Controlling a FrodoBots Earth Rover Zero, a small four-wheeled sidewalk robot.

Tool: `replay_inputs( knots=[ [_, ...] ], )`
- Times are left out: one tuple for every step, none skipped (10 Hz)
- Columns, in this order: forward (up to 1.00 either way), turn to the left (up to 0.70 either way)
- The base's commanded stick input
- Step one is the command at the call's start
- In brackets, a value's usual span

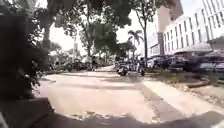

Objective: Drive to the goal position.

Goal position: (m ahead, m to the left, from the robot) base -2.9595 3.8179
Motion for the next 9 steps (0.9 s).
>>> replay_inputs(
  knots=[
    [0.70, 0.04],
    [0.70, 0.14],
    [0.70, 0.14],
    [0.70, 0.14],
    [0.70, 0.14],
    [0.70, 0.14],
    [0.70, 0.14],
    [0.70, 0.14],
    [0.70, 0.14]
  ],
)
